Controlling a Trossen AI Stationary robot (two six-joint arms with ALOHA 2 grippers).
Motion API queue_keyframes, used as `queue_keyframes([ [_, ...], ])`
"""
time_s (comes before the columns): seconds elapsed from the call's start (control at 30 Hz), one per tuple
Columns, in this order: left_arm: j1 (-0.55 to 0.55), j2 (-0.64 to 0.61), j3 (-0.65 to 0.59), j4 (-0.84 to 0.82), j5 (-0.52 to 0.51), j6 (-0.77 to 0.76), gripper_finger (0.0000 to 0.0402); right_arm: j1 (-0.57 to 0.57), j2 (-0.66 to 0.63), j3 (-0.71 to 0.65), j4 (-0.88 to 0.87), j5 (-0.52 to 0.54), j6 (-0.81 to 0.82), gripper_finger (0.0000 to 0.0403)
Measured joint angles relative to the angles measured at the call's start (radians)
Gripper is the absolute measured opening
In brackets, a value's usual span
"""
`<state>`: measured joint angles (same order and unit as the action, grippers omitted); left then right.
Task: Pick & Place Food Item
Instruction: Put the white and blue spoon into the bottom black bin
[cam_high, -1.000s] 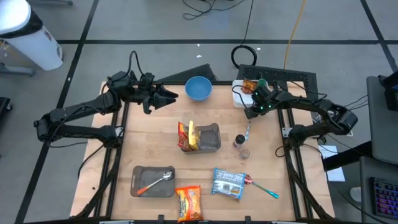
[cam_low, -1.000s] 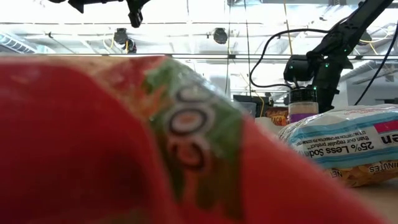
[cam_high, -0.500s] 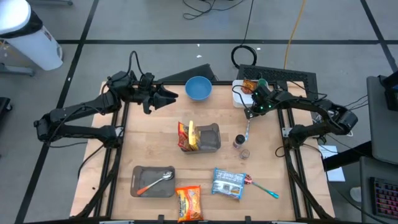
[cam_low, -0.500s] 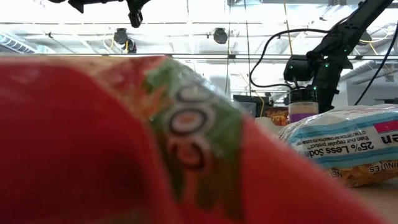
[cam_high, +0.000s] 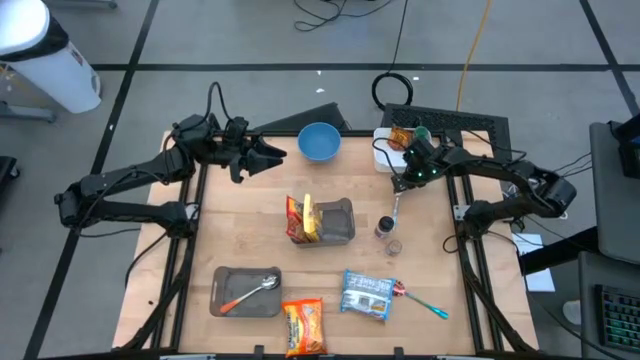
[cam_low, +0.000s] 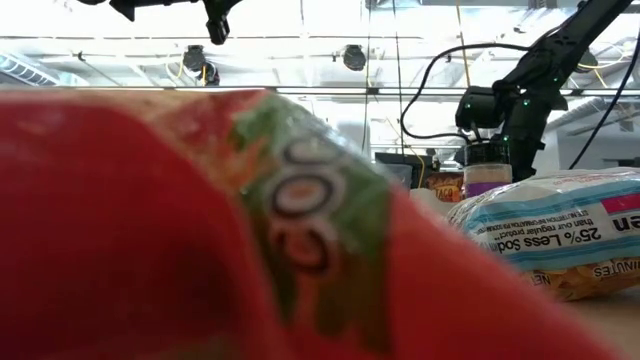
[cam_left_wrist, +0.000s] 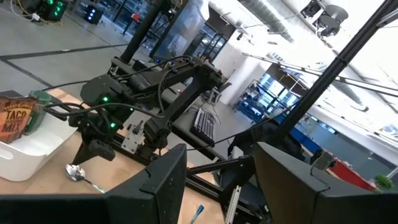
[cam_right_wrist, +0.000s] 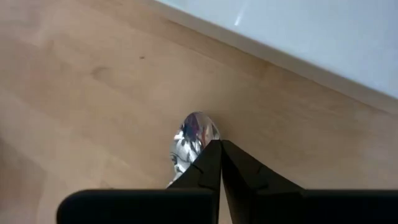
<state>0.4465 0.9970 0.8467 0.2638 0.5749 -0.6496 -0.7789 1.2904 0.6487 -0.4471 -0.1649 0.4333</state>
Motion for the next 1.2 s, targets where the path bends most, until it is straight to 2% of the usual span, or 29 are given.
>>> queue_keyframes([
  [0.33,0.000,0.000,0.000,0.000,0.001,-0.003,0.0196,0.061,-0.081,-0.001,0.001,0.035,0.051,0.0000],
  [0.57,0.000,0.000,0.000,-0.001,0.001,-0.002,0.0196,0.063,-0.170,-0.001,0.000,0.088,0.078,0.0000],
  [0.87,0.000,0.000,0.000,-0.001,0.001,0.000,0.0196,0.063,-0.241,-0.001,0.005,0.109,0.104,0.0000],
  [1.07,0.000,0.000,0.000,-0.022,0.001,0.015,0.0196,0.063,-0.287,-0.001,0.060,0.143,0.125,0.0000],
  [1.2,0.000,0.000,0.000,-0.102,-0.010,0.027,0.0196,0.060,-0.312,-0.001,0.151,0.140,0.159,0.0000],
])
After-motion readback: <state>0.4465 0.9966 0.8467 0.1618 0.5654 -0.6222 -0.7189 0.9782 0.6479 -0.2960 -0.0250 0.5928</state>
